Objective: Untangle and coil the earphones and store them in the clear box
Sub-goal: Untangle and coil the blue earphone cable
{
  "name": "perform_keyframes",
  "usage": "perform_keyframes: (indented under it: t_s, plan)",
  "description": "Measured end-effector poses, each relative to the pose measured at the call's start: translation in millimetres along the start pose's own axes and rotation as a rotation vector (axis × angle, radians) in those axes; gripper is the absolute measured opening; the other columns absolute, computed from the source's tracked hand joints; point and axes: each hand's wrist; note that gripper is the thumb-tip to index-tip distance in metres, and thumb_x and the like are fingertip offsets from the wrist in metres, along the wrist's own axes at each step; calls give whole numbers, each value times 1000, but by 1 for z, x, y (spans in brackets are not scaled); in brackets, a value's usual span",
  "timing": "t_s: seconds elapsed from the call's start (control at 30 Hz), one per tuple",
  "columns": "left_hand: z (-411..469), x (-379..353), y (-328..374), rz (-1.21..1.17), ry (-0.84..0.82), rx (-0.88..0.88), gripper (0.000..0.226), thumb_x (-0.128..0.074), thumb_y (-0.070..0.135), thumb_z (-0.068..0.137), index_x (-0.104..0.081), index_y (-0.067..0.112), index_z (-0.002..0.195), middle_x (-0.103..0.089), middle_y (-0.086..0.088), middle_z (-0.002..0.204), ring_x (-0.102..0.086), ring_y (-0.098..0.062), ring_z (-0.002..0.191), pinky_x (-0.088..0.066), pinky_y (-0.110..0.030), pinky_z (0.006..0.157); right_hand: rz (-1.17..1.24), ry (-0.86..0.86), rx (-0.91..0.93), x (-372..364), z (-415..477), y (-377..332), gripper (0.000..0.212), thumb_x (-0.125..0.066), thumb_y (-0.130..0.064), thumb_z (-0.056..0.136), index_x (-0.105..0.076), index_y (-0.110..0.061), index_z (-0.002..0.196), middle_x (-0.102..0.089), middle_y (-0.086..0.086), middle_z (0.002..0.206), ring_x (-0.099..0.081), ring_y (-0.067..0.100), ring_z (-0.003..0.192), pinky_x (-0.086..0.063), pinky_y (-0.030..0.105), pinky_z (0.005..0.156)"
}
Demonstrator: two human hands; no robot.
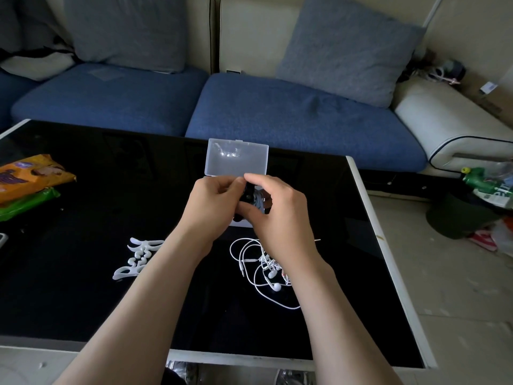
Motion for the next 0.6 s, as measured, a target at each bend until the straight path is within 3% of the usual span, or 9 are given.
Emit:
perform_keyframes:
  t_s: [0.1,0.17,0.23,0.33,0.43,0.53,0.6]
  plan:
    - [0,-2,-1,26,-39,10,33,-54,20,106,-73,-4,93,-63,-15,75,-54,-19,64,-47,-38,68,-33,-8,-19,-2,1,4,57,-91,-9,79,-72,-17,133,-69,-2,123,-61,-2,109,-45,8,95]
    - [-2,-3,3,12,-94,36,34,-46,14,105,-78,6,96,-75,-9,83,-65,-14,71,-52,-30,69,-53,-1,-30,-3,2,5,56,-93,-13,77,-73,-17,129,-67,-3,119,-62,1,104,-46,9,92]
    - [-7,-4,9,-49,-118,67,41,-40,13,105,-81,19,108,-81,0,96,-75,-7,85,-56,-21,70,-56,16,-68,-2,4,5,51,-93,-23,79,-74,-20,126,-65,-4,115,-64,3,100,-49,12,90]
    - [-2,-2,9,-130,-39,93,44,-38,8,101,-78,18,117,-80,-8,103,-77,-16,99,-61,-29,81,-6,40,-179,0,5,3,44,-88,-42,86,-75,-26,124,-63,-4,114,-65,3,100,-50,13,89]
    - [1,2,7,-177,-17,81,38,-44,2,99,-78,12,111,-80,-12,104,-77,-23,102,-62,-33,88,79,28,-292,2,7,5,43,-86,-49,87,-75,-30,124,-68,-4,115,-70,7,100,-58,26,90]
    - [0,8,8,-162,-76,-14,36,-56,-5,95,-75,13,119,-81,-7,105,-77,-19,101,-61,-30,87,226,88,-397,3,8,1,38,-89,-45,83,-76,-30,115,-77,-5,106,-78,15,88,-64,43,85]
    - [-3,9,8,-155,-144,-78,46,-69,-8,85,-71,13,125,-81,-4,107,-77,-17,98,-60,-26,84,334,136,-436,6,10,-1,35,-92,-39,82,-78,-26,111,-80,-3,99,-79,16,86,-65,41,81]
Point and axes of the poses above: each hand's wrist, its own z-axis towards the middle knuckle, its own x-axis out of the back of the hand, y = z × x
